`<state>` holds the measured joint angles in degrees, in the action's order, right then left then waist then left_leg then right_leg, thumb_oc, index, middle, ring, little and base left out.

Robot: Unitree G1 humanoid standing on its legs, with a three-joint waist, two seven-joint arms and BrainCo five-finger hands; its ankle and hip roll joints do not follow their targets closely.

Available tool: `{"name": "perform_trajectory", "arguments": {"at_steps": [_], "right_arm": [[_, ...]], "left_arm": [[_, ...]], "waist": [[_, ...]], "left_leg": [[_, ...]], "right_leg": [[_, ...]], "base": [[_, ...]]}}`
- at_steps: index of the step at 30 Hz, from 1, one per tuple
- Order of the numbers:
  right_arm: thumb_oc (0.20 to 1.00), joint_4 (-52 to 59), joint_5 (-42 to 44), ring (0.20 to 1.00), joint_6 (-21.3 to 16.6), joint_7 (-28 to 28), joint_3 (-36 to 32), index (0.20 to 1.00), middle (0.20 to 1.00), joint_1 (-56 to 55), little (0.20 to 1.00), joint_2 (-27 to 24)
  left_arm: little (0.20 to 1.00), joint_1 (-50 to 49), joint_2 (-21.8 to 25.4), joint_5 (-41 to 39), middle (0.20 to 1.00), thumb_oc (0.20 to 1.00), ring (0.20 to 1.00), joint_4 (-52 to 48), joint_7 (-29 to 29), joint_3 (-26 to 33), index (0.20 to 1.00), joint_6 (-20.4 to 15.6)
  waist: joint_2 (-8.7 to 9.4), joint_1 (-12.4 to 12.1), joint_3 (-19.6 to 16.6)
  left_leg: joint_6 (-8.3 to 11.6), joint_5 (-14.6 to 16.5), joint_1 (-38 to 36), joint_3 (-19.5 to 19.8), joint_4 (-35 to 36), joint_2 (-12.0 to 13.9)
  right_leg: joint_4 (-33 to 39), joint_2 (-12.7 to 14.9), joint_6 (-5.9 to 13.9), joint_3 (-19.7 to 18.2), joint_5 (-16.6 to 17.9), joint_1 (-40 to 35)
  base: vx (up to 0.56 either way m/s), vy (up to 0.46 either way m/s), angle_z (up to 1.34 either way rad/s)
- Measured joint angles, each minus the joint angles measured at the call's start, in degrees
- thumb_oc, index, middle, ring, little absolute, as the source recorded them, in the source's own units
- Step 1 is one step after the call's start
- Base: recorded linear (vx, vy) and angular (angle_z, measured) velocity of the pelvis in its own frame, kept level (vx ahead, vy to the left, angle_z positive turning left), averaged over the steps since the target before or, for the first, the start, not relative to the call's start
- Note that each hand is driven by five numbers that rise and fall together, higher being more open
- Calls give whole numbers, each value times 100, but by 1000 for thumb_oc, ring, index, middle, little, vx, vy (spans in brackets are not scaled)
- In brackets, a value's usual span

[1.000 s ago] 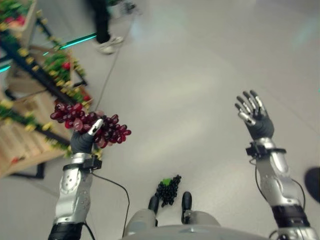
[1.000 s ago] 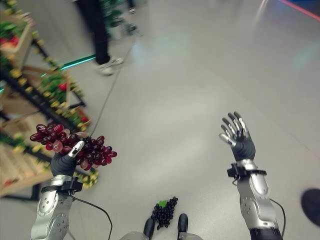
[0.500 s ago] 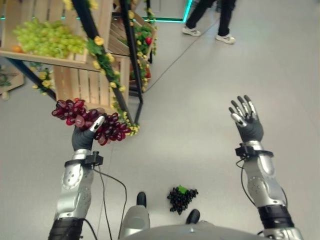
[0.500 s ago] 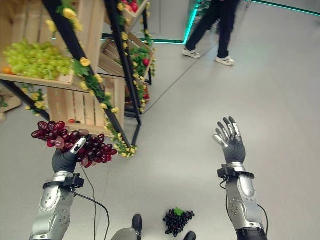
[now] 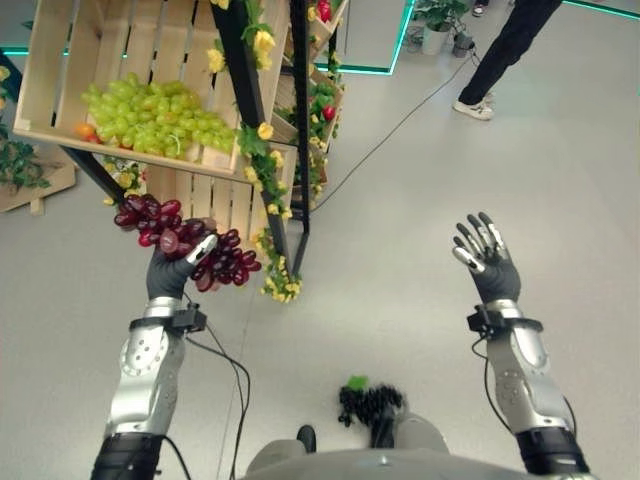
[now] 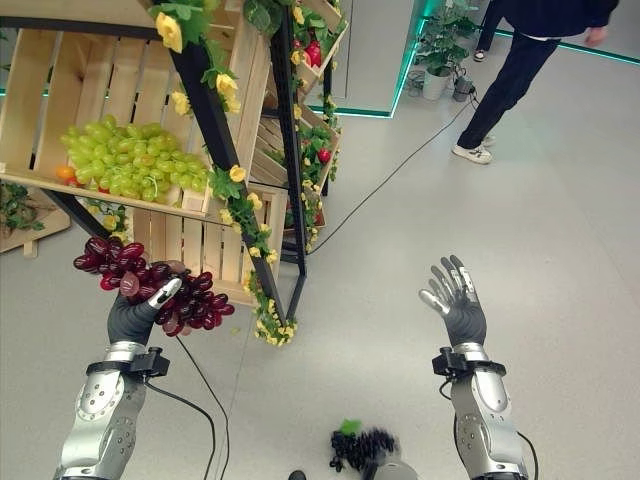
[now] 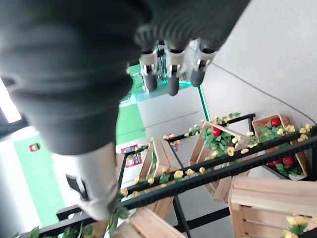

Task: Pick up the fruits from the basket on one side to the basket on the other side

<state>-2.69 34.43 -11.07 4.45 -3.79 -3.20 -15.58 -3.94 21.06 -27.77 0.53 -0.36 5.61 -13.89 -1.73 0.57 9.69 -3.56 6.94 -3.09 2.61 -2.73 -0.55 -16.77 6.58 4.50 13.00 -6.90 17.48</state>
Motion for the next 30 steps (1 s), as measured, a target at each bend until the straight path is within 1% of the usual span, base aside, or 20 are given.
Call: {"name": "perform_trajectory", "arguments": {"at_steps": [1, 3, 4, 5, 6, 8, 9, 10, 12, 14, 17, 20, 21, 22, 24, 25, 27, 28, 29, 30], "right_arm": [[1000, -2, 0, 1000, -2, -7, -6, 1000, 1000, -34, 1000, -43], [1000, -15, -7, 1000, -2, -17, -27, 1000, 1000, -43, 1000, -76], [1000, -14, -14, 1000, -2, -42, -35, 1000, 1000, -64, 1000, -82], [1000, -13, -40, 1000, -5, -78, -50, 1000, 1000, -216, 1000, -58], [1000, -94, -76, 1000, -7, -120, -81, 1000, 1000, -314, 1000, -104], [1000, -302, -127, 1000, -7, -164, -197, 1000, 1000, -315, 1000, -156], [1000, -379, -128, 1000, -11, -248, -349, 1000, 1000, -285, 1000, -159], [1000, -426, -150, 1000, -44, -276, -462, 1000, 1000, -212, 1000, -189], [1000, -440, -232, 1000, -59, -392, -567, 1000, 1000, -124, 1000, -294], [1000, -448, -248, 1000, -154, -473, -636, 1000, 1000, 4, 1000, -389], [1000, -450, -251, 1000, -198, -531, -714, 1000, 1000, -40, 1000, -385], [1000, -447, -249, 1000, -213, -582, -733, 1000, 1000, -145, 1000, -339], [1000, -448, -250, 1000, -226, -599, -735, 1000, 1000, -165, 1000, -338], [1000, -440, -250, 1000, -234, -623, -736, 1000, 1000, -165, 1000, -332], [1000, -448, -249, 1000, -233, -635, -743, 1000, 1000, -164, 1000, -319], [1000, -441, -250, 1000, -238, -658, -738, 1000, 1000, -161, 1000, -274], [1000, -478, -251, 1000, -246, -729, -754, 1000, 1000, -149, 1000, -275], [1000, -491, -253, 1000, -259, -753, -753, 1000, 1000, -152, 1000, -284], [1000, -554, -253, 1000, -274, -803, -741, 1000, 1000, -128, 1000, -329], [1000, -635, -256, 1000, -275, -818, -735, 1000, 1000, -60, 1000, -367]], "left_arm": [[200, 19, -38, 4, 200, 200, 200, 67, -9, -14, 200, 2], [200, 7, -40, 5, 200, 200, 200, 77, -7, -20, 200, 5], [200, 5, -37, 5, 200, 200, 200, 75, -3, -27, 200, 5], [200, 4, 7, 7, 200, 200, 200, 67, -6, -46, 200, 5], [200, -5, -139, 6, 200, 200, 200, 90, 7, -41, 200, -6], [200, -25, -272, 8, 200, 200, 200, 80, -8, -91, 200, -10], [200, -27, -312, 6, 200, 200, 200, 43, -12, -152, 200, -19], [200, -12, -370, 4, 200, 200, 200, 63, -14, -167, 200, -17], [200, -32, -388, 5, 200, 200, 200, 57, -33, -195, 200, -6], [200, -11, -386, 5, 200, 200, 200, 53, -48, -228, 200, -10], [200, -15, -402, 6, 200, 200, 200, 44, -53, -236, 200, -12], [200, -36, -386, 6, 200, 200, 200, 47, -48, -236, 200, 1], [200, -39, -378, 5, 200, 200, 200, 45, -46, -237, 200, -1], [200, -19, -349, 6, 200, 200, 200, 39, -44, -241, 200, -3], [200, 23, -264, 6, 200, 200, 200, 29, -23, -246, 200, -9], [200, 21, -161, 6, 200, 200, 200, 24, 5, -254, 200, -12], [200, 29, -138, 7, 200, 200, 200, 56, 45, -292, 200, -19], [200, 31, -130, 8, 200, 200, 200, 62, 55, -306, 200, -24], [200, 32, -100, 94, 200, 200, 200, 62, 45, -380, 200, -53], [200, 23, -37, 206, 200, 200, 200, 49, 33, -494, 200, -85]], "waist": [[3, 66, -4], [52, 175, -29], [87, 176, -47], [317, 183, -183], [247, 170, -234], [75, 180, -251], [68, 149, -275], [75, 171, -273], [120, 159, -273], [142, 220, -275], [186, 306, -298], [308, 293, -245], [340, 298, -230], [376, 330, -208], [411, 328, -156], [438, 318, -150], [387, 302, -90], [352, 318, -73], [289, 302, -51], [226, 271, -33]], "left_leg": [[74, 42, -53, 190, 19, 23], [188, 114, -158, 283, 92, 24], [244, 148, -233, 315, 139, 13], [374, 242, -354, 327, 175, -110], [488, 390, -492, 401, 176, 14], [651, 380, -531, 396, 133, 323], [723, 354, -502, 282, -43, 447], [823, 348, -393, 223, -248, 530], [883, 367, -324, 204, -575, 626], [879, 333, -211, 160, -719, 577], [975, 283, -217, 129, -908, 710], [1162, 258, 298, 168, -2203, 635], [1301, 290, 584, 302, -2679, 550], [1276, 306, 782, 225, -2711, 540], [1226, 274, 996, 80, -2086, 712], [1104, 130, 897, -36, -1120, 983], [1212, -217, 975, 194, -302, 1495], [1242, -338, 986, 274, -150, 1608], [1356, -449, 1069, 592, 18, 1781], [1348, -459, 1039, 735, 82, 1796]], "right_leg": [[661, -66, 70, -280, 378, 50], [1471, 7, 138, -304, 890, -19], [1647, 31, 166, -269, 1012, -79], [1675, 201, 112, -273, 1254, -258], [1575, 106, -148, -313, 1761, -399], [1489, -192, -232, -301, 1522, -565], [1487, -310, -395, -296, 1486, -611], [1488, -403, -445, -286, 1402, -675], [1592, -498, -573, -315, 1364, -842], [1629, -607, -613, -319, 1237, -950], [1685, -763, -675, -287, 1175, -1063], [1781, -722, -793, -332, 1136, -1270], [1858, -663, -857, -357, 1105, -1382], [1910, -626, -877, -329, 1105, -1406], [1990, -592, -855, -300, 1097, -1434], [2018, -614, -857, -273, 1098, -1426], [2005, -627, -698, -343, 1119, -1492], [2000, -633, -678, -337, 1079, -1493], [2001, -628, -543, -439, 1076, -1487], [1971, -622, -555, -481, 1057, -1468]], "base": [[234, -158, 50], [216, -167, 54], [214, -203, 66], [359, -331, 79], [279, -256, 81], [184, -170, 60], [291, -313, 51], [292, -315, 30], [133, -168, 1], [130, -173, -4], [112, -155, -1], [20, -42, -3], [54, 56, 12], [137, 205, 19], [126, 215, 12], [72, 222, -4], [102, 385, -2], [107, 464, -9], [97, 550, -24], [67, 567, -40]]}}
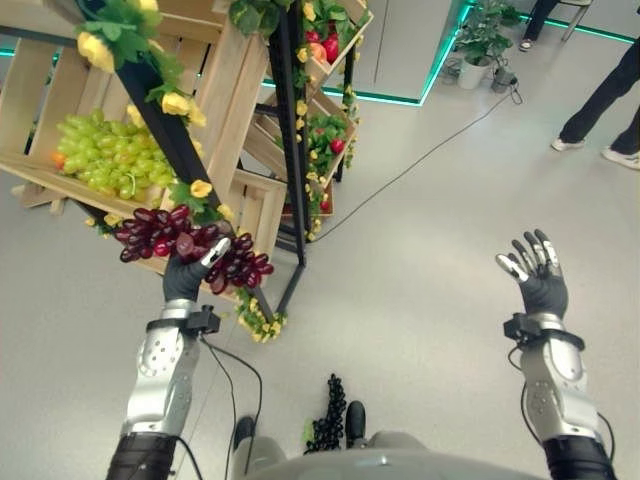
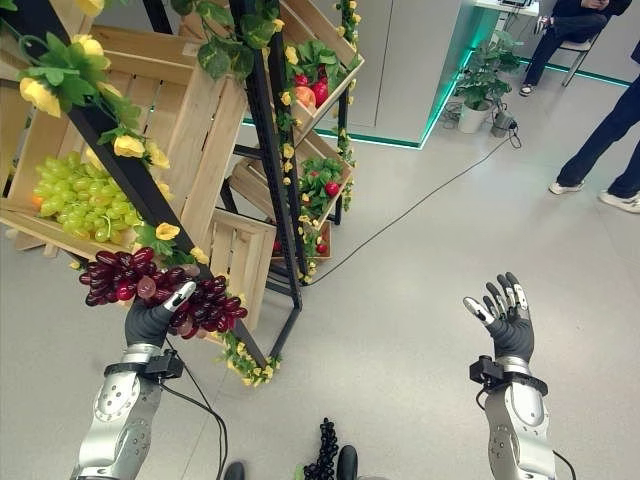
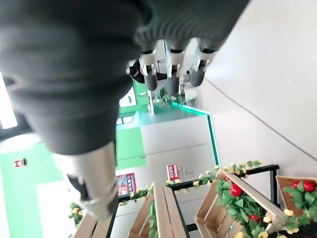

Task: Pick up the fruits from the basket on one side to the basket on the other side

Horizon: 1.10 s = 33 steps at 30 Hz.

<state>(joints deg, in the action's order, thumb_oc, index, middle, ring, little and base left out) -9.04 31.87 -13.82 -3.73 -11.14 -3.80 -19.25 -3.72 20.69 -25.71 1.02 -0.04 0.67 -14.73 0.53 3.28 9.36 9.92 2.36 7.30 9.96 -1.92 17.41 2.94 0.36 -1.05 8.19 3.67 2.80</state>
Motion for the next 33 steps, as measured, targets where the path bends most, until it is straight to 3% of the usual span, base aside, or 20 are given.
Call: {"name": "perform_trajectory", "arguments": {"at_steps": [2, 3, 4, 6, 7, 8, 9, 10, 11, 13, 14, 15, 16, 17, 19, 21, 23, 24, 27, 33], "right_arm": [[1000, -136, -26, 1000, 3, -47, -50, 1000, 1000, 143, 1000, -176], [1000, -122, -27, 1000, 1, -46, -45, 1000, 1000, 182, 1000, -205], [1000, -128, -36, 1000, 3, -17, -18, 1000, 1000, 182, 1000, -293], [1000, 73, -50, 1000, 38, 3, -70, 1000, 1000, -12, 1000, -131], [1000, 147, -86, 1000, 32, 35, -110, 1000, 1000, -163, 1000, -79], [1000, 151, -125, 1000, 34, 70, -113, 1000, 1000, -100, 1000, -23], [1000, -62, -196, 1000, -65, 40, -74, 1000, 1000, -109, 1000, 54], [1000, -207, -247, 1000, -49, -15, -90, 1000, 1000, -3, 1000, 123], [1000, -207, -247, 1000, -45, -101, -95, 1000, 1000, 75, 1000, 415], [1000, -197, -248, 1000, -32, -47, 56, 1000, 1000, -137, 1000, 508], [1000, -204, -247, 1000, 16, -29, 101, 1000, 1000, -295, 1000, 497], [1000, -222, -243, 1000, 34, -21, 54, 1000, 1000, -410, 1000, 522], [1000, -277, -240, 1000, 59, -21, 69, 1000, 1000, -440, 1000, 516], [1000, -281, -243, 1000, 66, -12, 78, 1000, 1000, -433, 1000, 499], [1000, -268, -243, 1000, 48, 21, 82, 1000, 1000, -325, 1000, 430], [1000, -296, -242, 1000, 46, 26, 96, 1000, 1000, -111, 1000, 383], [1000, -348, -239, 1000, 51, 25, 170, 1000, 1000, -20, 1000, 376], [1000, -360, -238, 1000, 52, 25, 288, 1000, 1000, -16, 1000, 349], [1000, -439, -236, 1000, 53, 28, 440, 1000, 1000, 132, 1000, 374], [1000, -499, -179, 1000, 50, -33, 292, 1000, 1000, -11, 1000, 247]], "left_arm": [[200, -39, 7, 57, 200, 200, 200, -3, -48, -328, 200, -8], [200, -66, 15, 123, 200, 200, 200, -52, -105, -374, 200, -11], [200, -198, 54, 256, 200, 200, 200, -234, -232, -509, 200, -89], [200, -200, 71, 325, 200, 200, 200, -337, -353, -802, 200, -86], [200, -144, 89, 426, 200, 200, 200, -307, -370, -955, 200, -71], [200, -95, 118, 519, 200, 200, 200, -339, -443, -1102, 200, -52], [200, -56, 145, 657, 200, 200, 200, -170, -448, -1197, 200, -179], [200, -3, 131, 719, 200, 200, 200, -141, -437, -1239, 200, -161], [200, -39, 277, 771, 200, 200, 200, -83, -414, -1212, 200, -118], [200, -33, 316, 904, 200, 200, 200, 102, -395, -1007, 200, -91], [200, -64, 161, 907, 200, 200, 200, 273, -286, -768, 200, -73], [200, -86, 80, 908, 200, 200, 200, 322, -222, -555, 200, -58], [200, -266, -23, 885, 200, 200, 200, 192, -2, -147, 200, -60], [200, -301, 4, 871, 200, 200, 200, 181, 86, 52, 200, -58], [200, -337, 170, 860, 200, 200, 200, 169, 297, 513, 200, -52], [200, -318, 204, 858, 200, 200, 200, 168, 456, 790, 200, -39], [200, -346, 221, 858, 200, 200, 200, 165, 470, 777, 200, -39], [200, -367, 157, 855, 200, 200, 200, 156, 481, 761, 200, -40], [200, -398, 216, 793, 200, 200, 200, 105, 503, 730, 200, -36], [200, -415, 32, 635, 200, 200, 200, 69, 529, 703, 200, -27]], "waist": [[-193, 31, 104], [-297, -4, 98], [-253, 24, 180], [37, -5, 301], [202, 156, 267], [245, 116, 265], [363, 214, 288], [287, 140, 296], [187, -74, 308], [187, -38, 292], [80, -8, 286], [45, -44, 280], [44, -129, 219], [98, -154, 184], [248, -363, 48], [323, -419, -3], [292, -422, -34], [271, -555, -147], [281, -794, -192], [179, -666, -273]], "left_leg": [[-18, -15, -80, 123, -94, -72], [-71, -40, -174, 114, -218, -171], [373, 85, -327, 32, -382, -321], [2, 369, -152, -149, -928, -855], [-57, 429, -159, -304, -1166, -1061], [-200, 559, 30, -555, -1387, -1098], [-366, 677, 184, -688, -1873, -1356], [-591, 798, 344, -973, -2007, -1398], [-763, 983, 531, -1056, -2192, -1497], [-991, 975, 513, -1140, -2166, -1728], [-1204, 891, 545, -1226, -2136, -1639], [-1141, 785, 494, -1246, -2021, -1602], [-1198, 650, 478, -1431, -1845, -1504], [-1198, 546, 433, -1538, -1695, -1487], [-1174, 302, 351, -1763, -1299, -1566], [-1151, 150, 303, -1845, -1124, -1669], [-1114, -121, 135, -1897, -841, -1666], [-985, -208, 85, -2115, -617, -1554], [-995, -331, -58, -2408, -356, -1438], [-971, -486, -74, -2223, -137, -1512]], "right_leg": [[-182, 135, 373, -306, -34, 10], [-304, 199, 434, -434, -76, 66], [-580, 453, 683, -443, -160, 164], [-779, 1044, 844, -606, -228, 146], [-877, 1201, 943, -624, -159, 211], [-1013, 1574, 809, -676, -287, 280], [-1213, 1621, 1016, -349, 85, 424], [-1141, 1666, 607, 80, 428, 600], [-979, 1685, 298, -112, 886, 823], [-884, 1643, 232, -40, 1246, 835], [-1321, 1572, 676, 105, 709, 992], [-1903, 1448, 829, 227, 220, 1057], [-2955, 1145, 838, 399, -614, 1120], [-3349, 888, 775, 363, -964, 1124], [-3031, 562, 595, 681, -1547, 588], [-2024, 386, 503, 652, -1569, 150], [-1510, 341, 206, 679, -1295, 12], [-1200, 369, 195, 945, -1253, -22], [-997, 296, 264, 867, -1058, -36], [-633, 202, 171, 754, -688, -151]], "base": [[52, 593, -60], [70, 852, -96], [88, 658, -74], [-3, 438, -33], [-292, 698, -9], [-309, 758, -11], [-318, 755, -41], [-140, 698, -126], [-78, 429, -127], [-190, 663, -90], [-247, 681, -56], [-201, 457, -48], [-161, 367, -42], [-125, 231, -48], [-171, 204, -55], [-199, 146, -51], [-182, 39, -46], [-140, 1, -76], [-144, -19, -84], [-99, -68, 2]]}}
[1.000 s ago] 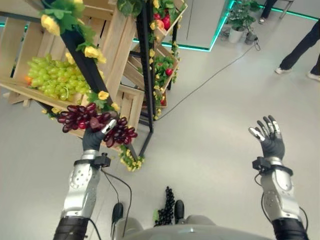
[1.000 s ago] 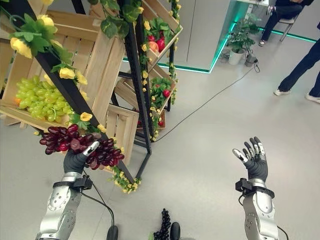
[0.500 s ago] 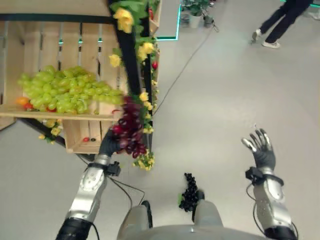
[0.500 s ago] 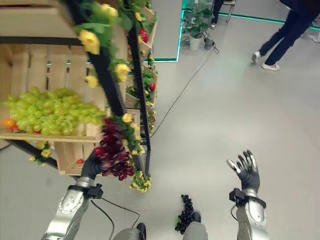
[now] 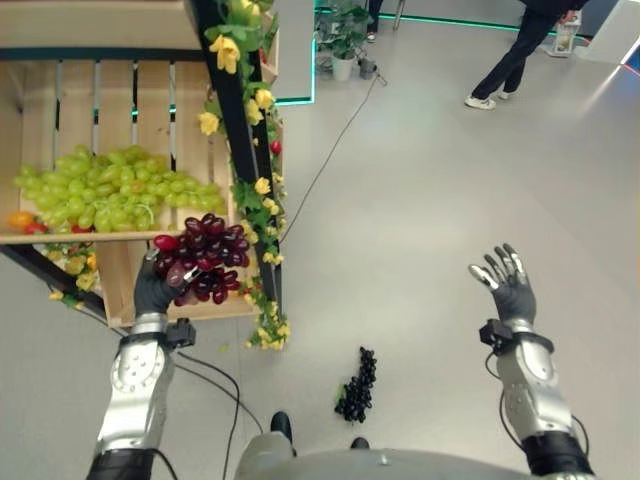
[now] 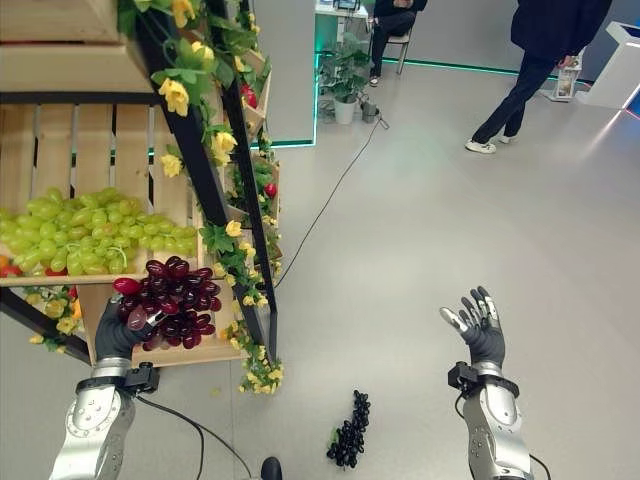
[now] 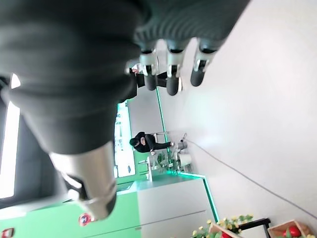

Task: Pick up the fruits from the basket on one side to the basket on the other side

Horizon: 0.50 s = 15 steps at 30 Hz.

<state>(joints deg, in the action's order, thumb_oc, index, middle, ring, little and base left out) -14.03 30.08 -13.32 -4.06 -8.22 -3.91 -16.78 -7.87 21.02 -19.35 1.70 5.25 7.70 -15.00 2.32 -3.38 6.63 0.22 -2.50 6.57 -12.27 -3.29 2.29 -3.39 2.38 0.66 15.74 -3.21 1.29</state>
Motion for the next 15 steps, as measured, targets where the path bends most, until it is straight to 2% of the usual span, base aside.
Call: {"name": "perform_trajectory", "arguments": {"at_steps": [1, 3, 7, 10, 12, 14, 15], "right_arm": [[1000, -2, 16, 1000, 0, -8, -25, 1000, 1000, -46, 1000, -22], [1000, -1, 17, 1000, -1, -17, -66, 1000, 1000, -65, 1000, -56], [1000, -8, 16, 1000, -2, -27, -162, 1000, 1000, -95, 1000, -83], [1000, -9, 16, 1000, -7, -48, -267, 1000, 1000, -77, 1000, -155], [1000, -23, 16, 1000, -9, -69, -265, 1000, 1000, -8, 1000, -232], [1000, -91, 29, 1000, -9, -76, -268, 1000, 1000, 41, 1000, -245], [1000, -96, 47, 1000, -9, -77, -267, 1000, 1000, 42, 1000, -239]], "left_arm": [[200, -7, -20, 0, 200, 200, 200, 0, 1, -25, 200, 7], [200, -6, -37, -6, 200, 200, 200, -15, -4, -65, 200, 7], [200, -69, -120, -34, 200, 200, 200, -56, -44, -95, 200, 7], [200, -67, -219, -104, 200, 200, 200, -159, -105, -96, 200, 7], [200, -92, -240, -227, 200, 200, 200, -384, -115, -90, 200, 6], [200, -119, -265, -282, 200, 200, 200, -543, -121, -78, 200, 6], [200, -122, -261, -284, 200, 200, 200, -678, -120, -46, 200, 6]], "waist": [[-63, 91, 9], [-159, 94, 67], [-224, 107, 113], [-237, 106, 205], [-239, 87, 312], [-233, 86, 330], [-150, 85, 392]], "left_leg": [[-20, -41, -19, 55, 45, -27], [-8, -91, -5, 168, 42, -56], [27, -90, -99, 312, 52, -114], [73, -86, -98, 319, -37, -111], [134, -45, -97, 541, -132, -123], [214, -31, -98, 940, -154, -82], [317, -83, -107, 1131, -155, -98]], "right_leg": [[110, -35, -29, -18, 17, -61], [281, -114, -40, -24, 67, -225], [758, -166, -103, -9, 227, -614], [855, -182, -111, 56, 227, -739], [853, -196, -141, 46, 199, -764], [815, -171, -179, 31, 191, -796], [714, -80, -187, 35, 174, -741]], "base": [[-141, -132, 36], [-104, -115, 36], [-90, -85, 26], [-105, -51, 26], [-73, -3, 3], [-45, 46, -6], [-5, 44, -11]]}}
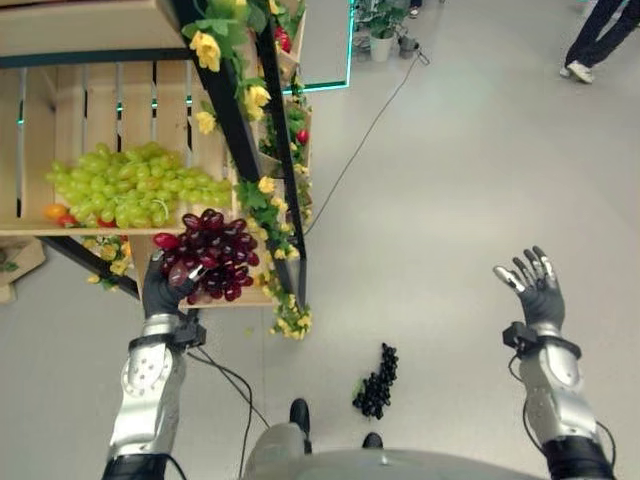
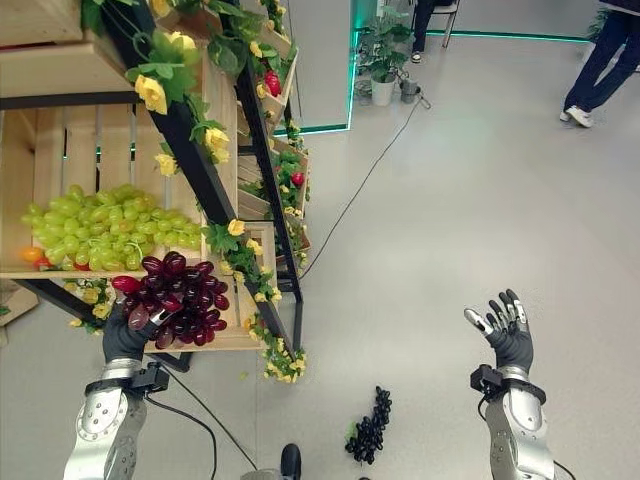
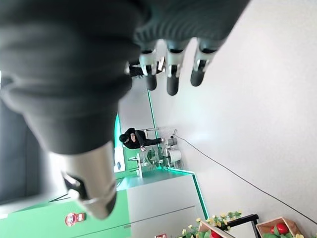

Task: Pick up the fruits from the basket on one side to the basket on the other side

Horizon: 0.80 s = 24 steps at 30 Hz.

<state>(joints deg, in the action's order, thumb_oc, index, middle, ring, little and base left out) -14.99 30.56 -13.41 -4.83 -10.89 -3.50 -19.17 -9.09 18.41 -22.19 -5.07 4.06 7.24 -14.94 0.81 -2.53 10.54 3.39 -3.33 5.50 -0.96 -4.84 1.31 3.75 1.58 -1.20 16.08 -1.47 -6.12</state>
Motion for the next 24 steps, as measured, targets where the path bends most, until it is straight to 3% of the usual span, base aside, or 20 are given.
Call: {"name": "perform_trajectory", "arguments": {"at_steps": [2, 3, 4, 5, 8, 10, 14, 17, 19, 24], "right_arm": [[1000, 5, 50, 1000, -1, -1, 2, 1000, 1000, 0, 1000, 13], [1000, 3, 60, 1000, -5, -4, -3, 1000, 1000, -4, 1000, 8], [1000, 3, 60, 1000, -11, -3, -23, 1000, 1000, -13, 1000, -19], [1000, 5, 61, 1000, -22, -4, -114, 1000, 1000, -56, 1000, -31], [1000, -25, 61, 1000, -24, -4, -182, 1000, 1000, -119, 1000, 12], [1000, -30, 60, 1000, -31, 11, -200, 1000, 1000, -157, 1000, 31], [1000, -60, 59, 1000, -71, -26, -513, 1000, 1000, -195, 1000, 64], [1000, -110, 59, 1000, -117, -90, -542, 1000, 1000, -124, 1000, 161], [1000, -130, 59, 1000, -119, -93, -536, 1000, 1000, -128, 1000, 219], [1000, -159, 113, 1000, -141, -132, -530, 1000, 1000, -106, 1000, 247]], "left_arm": [[200, -33, 5, 0, 200, 200, 200, -133, -8, 73, 200, -5], [200, -143, 1, -2, 200, 200, 200, -197, -30, 73, 200, -67], [200, -194, -19, 2, 200, 200, 200, -254, -62, 62, 200, -73], [200, -224, -72, 7, 200, 200, 200, -344, -102, 48, 200, -75], [200, -138, -33, -1, 200, 200, 200, -391, -29, 139, 200, -76], [200, -141, -11, -20, 200, 200, 200, -362, 104, 324, 200, -76], [200, -143, 62, -279, 200, 200, 200, -273, 129, 604, 200, -163], [200, -199, 54, -356, 200, 200, 200, -272, 102, 742, 200, -208], [200, -207, 47, -359, 200, 200, 200, -272, 95, 762, 200, -226], [200, -120, 49, -355, 200, 200, 200, -258, 103, 768, 200, -240]], "waist": [[137, 1, 79], [228, 15, 107], [198, 31, 112], [121, 43, 117], [133, 167, 122], [232, 149, 110], [244, 139, 122], [287, 136, 131], [341, -3, 113], [517, -103, 108]], "left_leg": [[49, 48, -4, 49, -193, 25], [139, 106, -73, 301, -314, 83], [148, 65, -107, 395, -283, 139], [286, 176, -216, 629, -90, 211], [142, 310, -279, 630, 203, 198], [85, 289, -266, 586, 199, 97], [-25, 333, -156, 575, 108, -48], [-78, 331, -71, 496, 79, -91], [-99, 350, -74, 432, 64, -95], [-63, 402, 86, 551, -111, -72]], "right_leg": [[-25, 126, 8, -10, 4, -17], [-63, 231, 73, -16, -13, -33], [-113, 219, 132, -28, -44, -38], [-171, 211, 215, -20, -64, -34], [-205, 193, 342, 10, -80, 11], [-264, 320, 430, -21, -98, 52], [-642, 504, 550, 38, -255, 231], [-806, 587, 585, 8, -306, 402], [-815, 596, 594, 11, -303, 423], [-855, 526, 575, 164, -356, 418]], "base": [[16, 61, -10], [34, 93, -3], [40, 112, 6], [46, 140, 14], [48, 150, 35], [49, 228, 13], [36, 224, 15], [30, 147, -9], [23, 66, -14], [11, -31, 10]]}}
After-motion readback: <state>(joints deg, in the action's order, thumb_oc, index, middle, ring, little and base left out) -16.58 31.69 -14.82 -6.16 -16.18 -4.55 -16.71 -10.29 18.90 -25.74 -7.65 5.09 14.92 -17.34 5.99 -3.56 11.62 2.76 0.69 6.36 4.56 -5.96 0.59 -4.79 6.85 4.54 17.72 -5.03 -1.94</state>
